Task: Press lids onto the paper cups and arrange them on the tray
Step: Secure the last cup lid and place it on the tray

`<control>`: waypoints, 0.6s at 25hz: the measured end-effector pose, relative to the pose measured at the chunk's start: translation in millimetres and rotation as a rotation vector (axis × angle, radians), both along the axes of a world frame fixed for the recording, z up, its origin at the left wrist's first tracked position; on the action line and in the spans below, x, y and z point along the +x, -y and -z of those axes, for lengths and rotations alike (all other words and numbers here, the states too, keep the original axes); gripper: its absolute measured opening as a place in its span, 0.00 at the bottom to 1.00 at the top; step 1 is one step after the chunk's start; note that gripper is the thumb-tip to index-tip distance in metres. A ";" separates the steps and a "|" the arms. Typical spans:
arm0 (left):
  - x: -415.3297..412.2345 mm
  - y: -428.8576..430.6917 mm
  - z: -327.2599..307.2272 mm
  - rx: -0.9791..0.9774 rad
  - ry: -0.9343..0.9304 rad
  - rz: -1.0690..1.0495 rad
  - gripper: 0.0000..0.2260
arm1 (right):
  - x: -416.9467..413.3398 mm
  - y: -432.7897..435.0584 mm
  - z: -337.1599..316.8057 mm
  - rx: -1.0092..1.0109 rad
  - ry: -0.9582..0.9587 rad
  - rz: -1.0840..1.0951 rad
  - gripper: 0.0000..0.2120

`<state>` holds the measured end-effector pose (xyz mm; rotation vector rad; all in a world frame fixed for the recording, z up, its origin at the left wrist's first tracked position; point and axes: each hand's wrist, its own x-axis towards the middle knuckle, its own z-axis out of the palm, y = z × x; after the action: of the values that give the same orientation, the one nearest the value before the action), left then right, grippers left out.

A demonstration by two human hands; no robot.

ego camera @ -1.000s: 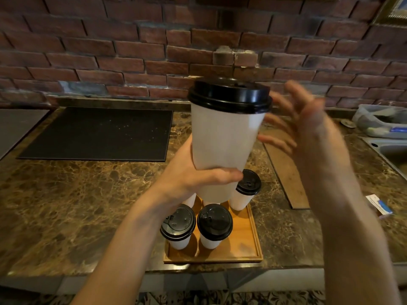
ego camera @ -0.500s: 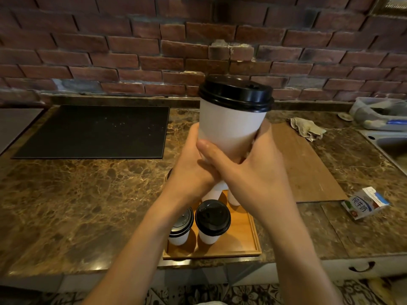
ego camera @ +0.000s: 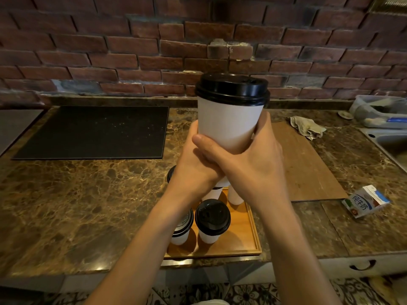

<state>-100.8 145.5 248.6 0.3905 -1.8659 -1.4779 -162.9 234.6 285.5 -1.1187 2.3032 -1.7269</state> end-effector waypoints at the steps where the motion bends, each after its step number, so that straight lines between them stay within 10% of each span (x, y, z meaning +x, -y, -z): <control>1: -0.3 0.2 -0.2 0.004 0.000 0.003 0.27 | -0.2 0.2 -0.2 -0.002 0.000 -0.001 0.45; 15: -0.9 8.6 1.6 0.026 0.016 0.123 0.32 | -11.0 -2.5 -5.0 -0.011 0.042 -0.085 0.42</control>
<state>-101.7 136.9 247.0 0.3058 -1.9148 -1.5860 -173.9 237.1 290.6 -1.1533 2.1912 -1.7182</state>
